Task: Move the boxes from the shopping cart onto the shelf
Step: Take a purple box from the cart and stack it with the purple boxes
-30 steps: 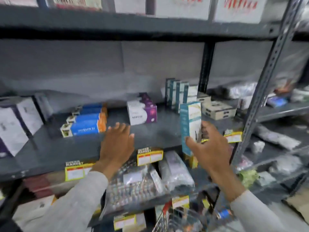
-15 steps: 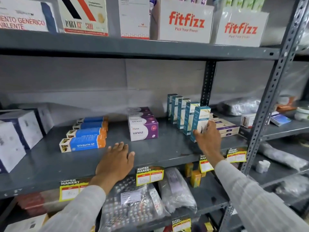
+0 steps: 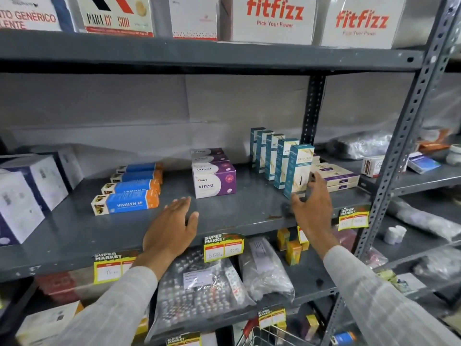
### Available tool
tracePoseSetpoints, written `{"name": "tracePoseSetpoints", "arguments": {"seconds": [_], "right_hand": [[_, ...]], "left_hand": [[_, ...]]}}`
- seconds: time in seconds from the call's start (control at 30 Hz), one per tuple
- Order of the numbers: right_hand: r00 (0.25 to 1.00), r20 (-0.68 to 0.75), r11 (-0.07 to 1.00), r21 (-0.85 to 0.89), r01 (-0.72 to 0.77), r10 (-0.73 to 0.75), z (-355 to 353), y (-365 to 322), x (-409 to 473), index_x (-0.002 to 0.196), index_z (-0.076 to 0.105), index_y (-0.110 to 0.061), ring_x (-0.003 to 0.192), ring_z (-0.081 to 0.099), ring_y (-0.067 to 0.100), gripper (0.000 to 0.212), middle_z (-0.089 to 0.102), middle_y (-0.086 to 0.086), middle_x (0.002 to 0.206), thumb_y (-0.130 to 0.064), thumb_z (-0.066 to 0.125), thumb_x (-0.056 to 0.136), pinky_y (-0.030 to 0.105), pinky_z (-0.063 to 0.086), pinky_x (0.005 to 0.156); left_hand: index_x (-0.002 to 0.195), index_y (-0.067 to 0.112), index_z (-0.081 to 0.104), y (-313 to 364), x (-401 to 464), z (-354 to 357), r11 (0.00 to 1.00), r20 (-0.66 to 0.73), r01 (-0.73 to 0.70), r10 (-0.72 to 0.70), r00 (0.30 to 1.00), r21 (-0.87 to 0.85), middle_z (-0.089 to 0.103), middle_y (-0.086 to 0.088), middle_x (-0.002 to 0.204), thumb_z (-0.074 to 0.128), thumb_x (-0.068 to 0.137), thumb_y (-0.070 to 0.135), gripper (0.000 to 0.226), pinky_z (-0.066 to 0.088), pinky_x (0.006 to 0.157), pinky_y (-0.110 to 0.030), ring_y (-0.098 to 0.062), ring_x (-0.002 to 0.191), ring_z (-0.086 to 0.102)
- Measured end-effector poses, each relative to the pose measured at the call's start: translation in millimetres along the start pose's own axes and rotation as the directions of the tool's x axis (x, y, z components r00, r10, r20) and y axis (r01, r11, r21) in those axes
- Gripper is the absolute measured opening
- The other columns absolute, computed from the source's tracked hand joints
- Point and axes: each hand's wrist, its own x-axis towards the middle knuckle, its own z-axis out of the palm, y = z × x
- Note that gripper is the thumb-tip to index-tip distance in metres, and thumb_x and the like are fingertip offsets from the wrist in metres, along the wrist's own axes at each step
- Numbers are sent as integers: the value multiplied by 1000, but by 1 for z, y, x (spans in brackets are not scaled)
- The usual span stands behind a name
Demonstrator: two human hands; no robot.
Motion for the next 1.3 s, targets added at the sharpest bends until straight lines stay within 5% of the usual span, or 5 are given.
{"name": "tracePoseSetpoints", "arguments": {"seconds": [0.23, 0.53, 0.7, 0.87, 1.3], "right_hand": [[963, -45, 955, 130, 268, -265, -28, 37, -105, 138, 52, -5, 122, 59, 26, 50, 58, 8, 131, -3, 68, 91, 46, 52, 102], [853, 521, 995, -89, 50, 3, -17, 186, -286, 127, 62, -1, 116, 64, 34, 42, 65, 16, 128, -24, 57, 92, 33, 47, 101], [431, 705, 814, -562, -144, 563, -12, 268, -370, 148, 46, -11, 129, 55, 37, 71, 57, 15, 141, -20, 74, 82, 40, 44, 101], [154, 662, 679, -722, -134, 734, -20, 345, -443, 135, 51, -17, 115, 59, 35, 75, 63, 12, 126, -39, 79, 69, 35, 48, 89], [364, 406, 538, -723, -433, 838, 22, 382, -515, 132, 40, -15, 109, 53, 30, 76, 54, 13, 123, -40, 81, 73, 49, 54, 93]], "left_hand": [[137, 1, 59, 1, -88, 47, 941, -498, -320, 226, 837, -111, 54, -14, 149, 55, 96, 8, 42, 31, 123, -48, -29, 148, 41], [148, 11, 49, -10, -292, 234, 975, 257, -94, 146, 955, -202, 46, -9, 158, 50, 101, 28, 50, 29, 124, -43, -23, 151, 35], [151, 6, 43, -18, -354, 305, 1000, 650, -2, 0, 760, 1, 46, -15, 157, 37, 98, 42, 64, 27, 123, -48, -31, 149, 37], [149, 6, 46, -17, -362, 329, 991, 660, -88, 2, 751, 97, 49, -13, 155, 49, 91, 42, 68, 27, 121, -56, -30, 149, 38], [148, 20, 49, -22, -365, 336, 993, 682, -55, -29, 731, 102, 55, -4, 151, 41, 85, 53, 71, 22, 123, -52, -27, 148, 39]]}}
